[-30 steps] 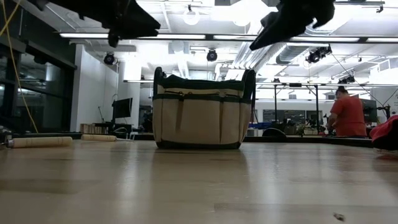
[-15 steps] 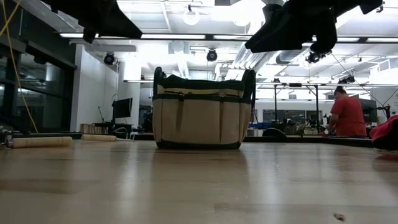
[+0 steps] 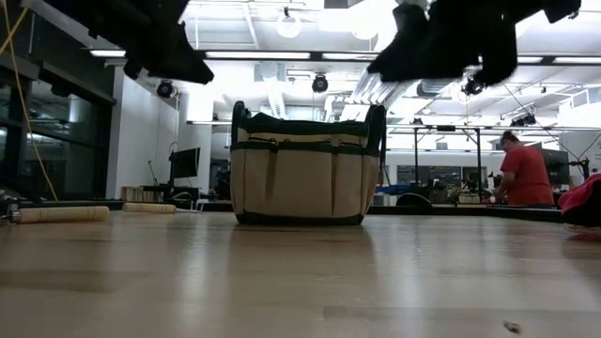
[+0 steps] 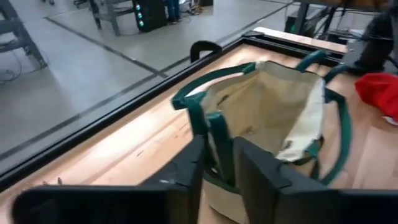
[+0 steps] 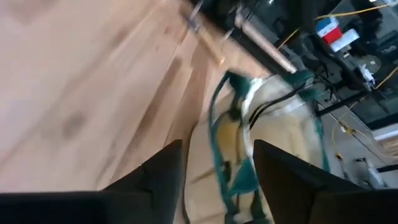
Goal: Pick & Place Garden tools in Gardening bag
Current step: Adjust the gardening bag on the table
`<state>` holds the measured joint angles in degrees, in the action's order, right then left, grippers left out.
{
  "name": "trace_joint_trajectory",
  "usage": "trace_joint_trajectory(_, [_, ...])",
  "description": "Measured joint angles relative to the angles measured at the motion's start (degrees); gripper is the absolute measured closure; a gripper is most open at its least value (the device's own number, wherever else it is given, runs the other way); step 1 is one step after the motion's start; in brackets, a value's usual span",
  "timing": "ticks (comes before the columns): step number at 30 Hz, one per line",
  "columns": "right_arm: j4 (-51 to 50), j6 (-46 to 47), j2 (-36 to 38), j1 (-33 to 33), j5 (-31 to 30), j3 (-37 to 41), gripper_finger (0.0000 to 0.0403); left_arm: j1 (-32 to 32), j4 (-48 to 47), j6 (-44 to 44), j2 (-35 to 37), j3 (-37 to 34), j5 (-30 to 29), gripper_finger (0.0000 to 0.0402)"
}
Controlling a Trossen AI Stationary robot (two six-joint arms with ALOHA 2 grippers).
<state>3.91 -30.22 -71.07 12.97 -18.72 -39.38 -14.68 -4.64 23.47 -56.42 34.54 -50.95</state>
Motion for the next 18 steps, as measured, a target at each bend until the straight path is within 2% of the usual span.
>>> trace_joint_trajectory(4, [3.6, -7.8, -6.1, 1.3, -5.2, 0.0, 0.0186, 1.9, -1.2, 1.7, 0.0, 0.0, 0.6, 0.0257])
trace_joint_trajectory(7, [9.3, -11.5, -10.8, 1.5, -9.5, 0.0, 0.0181, 2.8, -3.9, 5.1, 0.0, 0.0, 0.7, 0.0229])
trace_joint_trajectory(15, [18.6, -20.5, -18.7, 1.4, -17.2, 0.0, 0.0187, 3.1, -9.7, 11.6, 0.0, 0.0, 0.5, 0.0218])
trace_joint_trajectory(18, [19.6, -23.1, -20.4, 0.7, -17.9, 0.0, 0.0187, 3.1, -9.8, 12.4, 0.0, 0.0, 0.5, 0.0218])
